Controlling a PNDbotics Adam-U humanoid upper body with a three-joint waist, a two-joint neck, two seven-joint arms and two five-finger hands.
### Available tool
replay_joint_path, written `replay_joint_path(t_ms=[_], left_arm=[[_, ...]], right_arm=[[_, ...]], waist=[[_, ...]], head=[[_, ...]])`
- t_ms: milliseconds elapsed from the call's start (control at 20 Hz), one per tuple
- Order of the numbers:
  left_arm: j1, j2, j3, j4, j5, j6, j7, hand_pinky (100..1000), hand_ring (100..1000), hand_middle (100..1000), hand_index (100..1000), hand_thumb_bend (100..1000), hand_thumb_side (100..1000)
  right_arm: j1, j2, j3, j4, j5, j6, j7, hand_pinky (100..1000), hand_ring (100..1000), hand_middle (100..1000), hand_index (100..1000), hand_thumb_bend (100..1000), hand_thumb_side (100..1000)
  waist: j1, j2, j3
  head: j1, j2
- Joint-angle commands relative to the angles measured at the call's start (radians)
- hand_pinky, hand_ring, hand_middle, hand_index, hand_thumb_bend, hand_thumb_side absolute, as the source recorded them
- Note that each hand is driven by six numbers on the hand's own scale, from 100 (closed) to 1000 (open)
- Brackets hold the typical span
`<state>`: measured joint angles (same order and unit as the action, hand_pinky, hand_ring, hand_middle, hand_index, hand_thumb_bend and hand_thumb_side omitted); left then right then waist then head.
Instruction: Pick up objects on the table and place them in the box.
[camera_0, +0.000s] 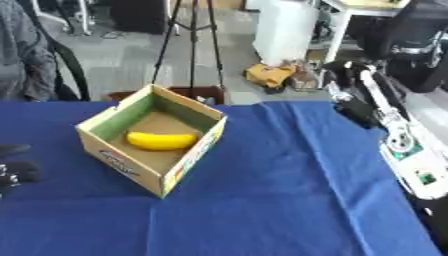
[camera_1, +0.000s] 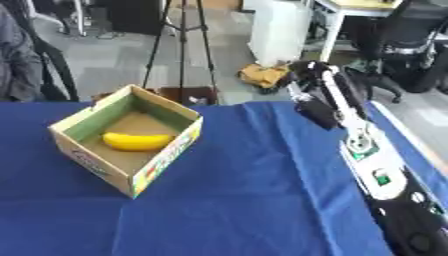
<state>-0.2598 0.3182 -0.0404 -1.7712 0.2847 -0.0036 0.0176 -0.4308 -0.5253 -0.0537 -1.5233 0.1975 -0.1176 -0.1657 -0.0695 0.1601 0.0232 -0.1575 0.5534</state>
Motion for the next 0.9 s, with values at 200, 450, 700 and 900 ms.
replay_joint_path(t_ms=[200, 450, 700, 900], left_arm=[[-0.006, 0.018, 0.012, -0.008, -0.006, -0.003, 0.014, 609, 627, 689, 695, 561, 1000], [-0.002, 0.012, 0.012, -0.008, -0.007, -0.003, 0.014, 609, 627, 688, 695, 560, 1000], [0.007, 0.009, 0.012, -0.005, -0.007, -0.002, 0.014, 609, 629, 690, 695, 559, 1000], [0.009, 0.007, 0.012, -0.005, -0.006, -0.002, 0.019, 610, 632, 694, 694, 560, 1000]], right_arm=[[0.098, 0.031, -0.055, -0.078, -0.282, 0.016, -0.107, 571, 589, 585, 767, 100, 809], [0.147, 0.082, -0.067, -0.11, -0.356, 0.012, -0.124, 568, 586, 583, 761, 100, 809], [0.166, 0.109, -0.072, -0.118, -0.379, 0.012, -0.137, 564, 584, 582, 755, 100, 798], [0.173, 0.12, -0.068, -0.123, -0.389, 0.012, -0.139, 562, 582, 580, 753, 100, 799]], waist=[[0.013, -0.007, -0.021], [0.027, -0.008, -0.027], [0.038, -0.016, -0.028], [0.041, -0.019, -0.028]], head=[[0.035, 0.002], [0.046, 0.008], [0.051, 0.017], [0.056, 0.026]])
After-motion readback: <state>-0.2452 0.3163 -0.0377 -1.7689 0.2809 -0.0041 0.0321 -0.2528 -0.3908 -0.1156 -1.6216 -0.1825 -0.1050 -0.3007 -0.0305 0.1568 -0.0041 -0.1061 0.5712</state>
